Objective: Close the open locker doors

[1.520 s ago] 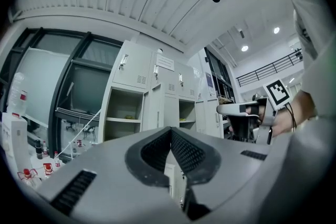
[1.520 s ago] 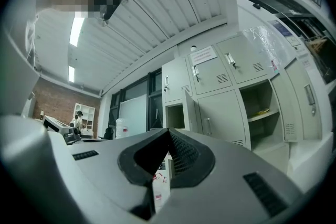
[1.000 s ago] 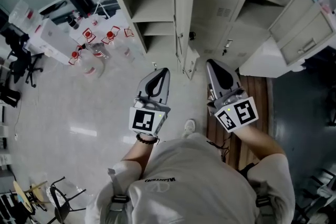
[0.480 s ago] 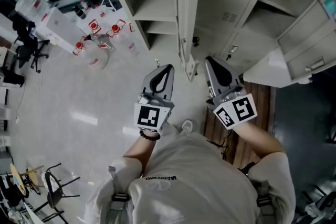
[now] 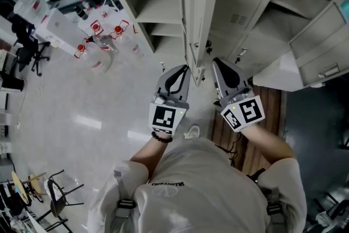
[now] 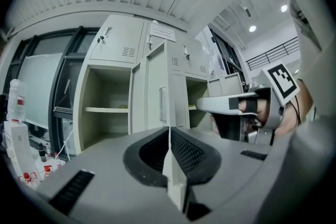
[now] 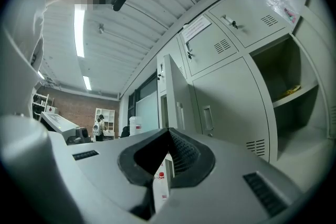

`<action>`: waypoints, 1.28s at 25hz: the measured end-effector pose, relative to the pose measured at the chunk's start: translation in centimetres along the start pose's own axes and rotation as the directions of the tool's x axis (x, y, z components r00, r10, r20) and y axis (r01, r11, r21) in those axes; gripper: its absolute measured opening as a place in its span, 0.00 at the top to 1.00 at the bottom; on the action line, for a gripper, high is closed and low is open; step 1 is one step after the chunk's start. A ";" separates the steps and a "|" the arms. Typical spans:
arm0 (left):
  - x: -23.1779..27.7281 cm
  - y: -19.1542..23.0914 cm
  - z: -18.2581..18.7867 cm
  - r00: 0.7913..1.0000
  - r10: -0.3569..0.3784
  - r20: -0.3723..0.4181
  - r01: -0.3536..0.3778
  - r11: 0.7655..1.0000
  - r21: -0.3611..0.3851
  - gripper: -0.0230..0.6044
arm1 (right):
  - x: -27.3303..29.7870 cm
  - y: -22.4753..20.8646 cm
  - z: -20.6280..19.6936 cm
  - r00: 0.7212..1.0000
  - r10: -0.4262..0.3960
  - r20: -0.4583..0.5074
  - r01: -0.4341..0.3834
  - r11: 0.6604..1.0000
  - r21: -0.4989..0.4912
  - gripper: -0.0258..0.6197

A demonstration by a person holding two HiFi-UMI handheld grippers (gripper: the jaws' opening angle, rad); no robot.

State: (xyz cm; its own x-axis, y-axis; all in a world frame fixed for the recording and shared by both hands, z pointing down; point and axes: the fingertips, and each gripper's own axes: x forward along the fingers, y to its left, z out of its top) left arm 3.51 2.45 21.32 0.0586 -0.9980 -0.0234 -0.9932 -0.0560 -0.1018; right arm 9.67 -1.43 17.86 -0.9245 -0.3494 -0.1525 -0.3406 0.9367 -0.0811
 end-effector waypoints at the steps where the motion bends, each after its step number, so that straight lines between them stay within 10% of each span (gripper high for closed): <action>1: 0.5 -0.1 -0.2 1.000 -0.007 -0.001 0.007 1.000 0.002 0.96 | 0.2 -0.2 -0.2 1.000 -0.004 -0.003 0.004 1.000 0.001 0.94; 24: 8.9 -1.0 -7.6 0.987 0.057 -0.148 -0.055 0.998 0.021 0.76 | 2.4 -3.8 -3.4 0.996 -0.060 -0.068 0.061 0.998 0.010 0.94; 32: 6.3 1.9 -7.8 0.991 0.036 -0.133 -0.039 0.999 -0.023 0.81 | 4.5 -1.0 -1.9 0.986 0.166 -0.009 -0.165 0.984 0.069 0.93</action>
State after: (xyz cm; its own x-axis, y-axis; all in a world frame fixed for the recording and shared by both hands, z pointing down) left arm 1.17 -4.13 28.74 0.0092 -0.9944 0.1051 -0.9968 -0.0174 -0.0780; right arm 5.54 -3.85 19.10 -0.9698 -0.1888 -0.1546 -0.1708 0.9776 -0.1226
